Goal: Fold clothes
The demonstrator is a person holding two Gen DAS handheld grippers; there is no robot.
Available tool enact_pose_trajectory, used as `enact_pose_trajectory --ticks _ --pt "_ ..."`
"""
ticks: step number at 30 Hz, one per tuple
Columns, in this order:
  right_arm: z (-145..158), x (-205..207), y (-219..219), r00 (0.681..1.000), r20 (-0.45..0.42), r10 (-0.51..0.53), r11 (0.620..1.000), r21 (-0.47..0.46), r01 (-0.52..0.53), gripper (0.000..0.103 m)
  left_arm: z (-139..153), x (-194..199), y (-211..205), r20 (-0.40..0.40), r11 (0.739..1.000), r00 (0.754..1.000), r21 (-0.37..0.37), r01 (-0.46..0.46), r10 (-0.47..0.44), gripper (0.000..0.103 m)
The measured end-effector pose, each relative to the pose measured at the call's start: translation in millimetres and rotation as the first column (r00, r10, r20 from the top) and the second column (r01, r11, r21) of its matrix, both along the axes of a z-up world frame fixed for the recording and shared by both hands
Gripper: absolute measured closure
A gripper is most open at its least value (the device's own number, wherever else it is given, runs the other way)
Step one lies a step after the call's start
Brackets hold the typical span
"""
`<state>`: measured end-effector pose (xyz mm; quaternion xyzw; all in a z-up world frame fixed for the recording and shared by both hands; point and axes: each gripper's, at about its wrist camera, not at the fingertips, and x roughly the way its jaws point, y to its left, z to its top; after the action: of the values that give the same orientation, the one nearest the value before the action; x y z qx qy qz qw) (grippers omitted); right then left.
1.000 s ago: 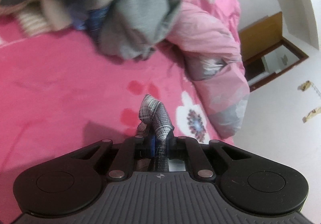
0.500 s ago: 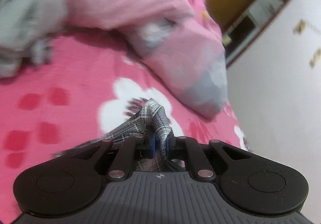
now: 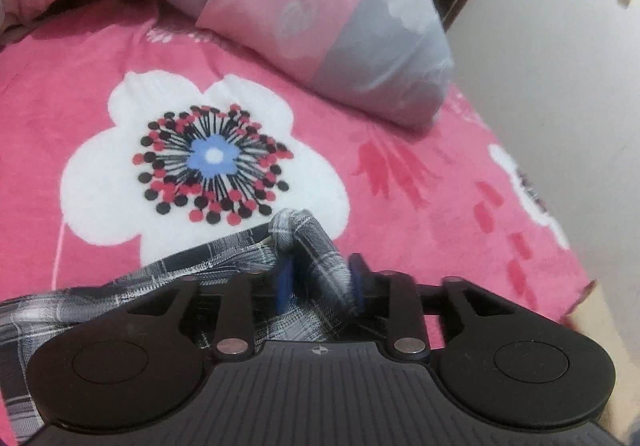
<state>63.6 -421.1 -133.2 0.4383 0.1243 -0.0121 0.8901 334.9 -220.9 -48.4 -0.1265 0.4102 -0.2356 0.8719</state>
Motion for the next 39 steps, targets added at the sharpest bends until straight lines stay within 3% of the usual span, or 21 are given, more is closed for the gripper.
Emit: enact_pose_trajectory --ticks 3,5,7,9,12,15,18,20,21,23,25,26,28,29,30,32,36,39 --pt "-6 0 -6 1.000 -0.014 -0.016 0.999 0.037 0.016 0.089 28 -22 33 0.091 0.996 0.996 -0.093 0.003 0.005 0.066" --pt "-11 -2 -11 0.999 -0.020 -0.034 0.997 0.070 0.035 0.086 50 -46 64 0.166 0.995 0.986 -0.102 0.017 0.000 0.062" --pt "-13 -2 -14 0.998 -0.023 -0.050 0.994 0.093 0.052 0.083 69 -75 92 0.231 0.997 0.973 -0.066 0.034 -0.018 0.061" --pt "-15 -3 -17 0.998 -0.020 -0.067 0.991 0.113 0.069 0.081 78 -102 110 0.269 0.999 0.962 0.016 0.047 -0.049 0.059" --pt "-15 -11 -22 0.992 -0.007 -0.127 0.982 0.140 0.127 0.080 73 -144 123 0.296 0.988 0.949 0.132 0.077 -0.113 0.059" --pt "4 -23 -20 0.984 0.002 -0.180 0.982 0.053 0.180 0.079 52 -179 122 0.323 0.970 0.928 0.215 0.117 -0.184 0.059" --pt "41 -25 -3 0.995 0.005 -0.098 0.986 -0.136 0.098 0.079 32 -198 115 0.333 0.955 0.910 0.245 0.170 -0.247 0.059" --pt "66 -17 19 0.999 -0.022 0.034 0.953 -0.301 -0.039 0.079 19 -205 105 0.337 0.939 0.894 0.276 0.206 -0.295 0.059" --pt "76 -12 33 0.994 -0.048 0.097 0.915 -0.389 -0.108 0.080 11 -207 99 0.337 0.931 0.889 0.294 0.214 -0.311 0.059" --pt "86 3 61 0.975 -0.122 0.187 0.801 -0.556 -0.223 0.080 -3 -211 89 0.334 0.917 0.878 0.322 0.234 -0.342 0.059" --pt "76 26 76 0.958 -0.203 0.201 0.708 -0.646 -0.285 0.082 -17 -213 82 0.334 0.914 0.876 0.332 0.235 -0.347 0.059" --pt "67 39 76 0.950 -0.248 0.188 0.684 -0.662 -0.307 0.082 -23 -214 81 0.337 0.916 0.877 0.329 0.231 -0.342 0.059" --pt "44 67 67 0.931 -0.338 0.139 0.674 -0.656 -0.340 0.088 -28 -214 82 0.344 0.928 0.882 0.301 0.222 -0.322 0.059" --pt "39 73 61 0.925 -0.354 0.134 0.688 -0.638 -0.345 0.088 -30 -214 83 0.348 0.933 0.884 0.287 0.217 -0.312 0.058" --pt "45 73 58 0.928 -0.348 0.132 0.702 -0.628 -0.335 0.089 -33 -214 84 0.352 0.939 0.886 0.272 0.212 -0.302 0.058" --pt "65 71 60 0.937 -0.333 0.104 0.694 -0.651 -0.308 0.087 -36 -212 86 0.350 0.946 0.891 0.243 0.212 -0.290 0.057" --pt "100 92 78 0.936 -0.285 0.206 0.676 -0.651 -0.346 0.087 -38 -208 93 0.338 0.958 0.901 0.184 0.220 -0.272 0.055" --pt "96 138 92 0.905 -0.315 0.285 0.635 -0.646 -0.424 0.088 -40 -207 96 0.333 0.963 0.906 0.155 0.223 -0.263 0.055"
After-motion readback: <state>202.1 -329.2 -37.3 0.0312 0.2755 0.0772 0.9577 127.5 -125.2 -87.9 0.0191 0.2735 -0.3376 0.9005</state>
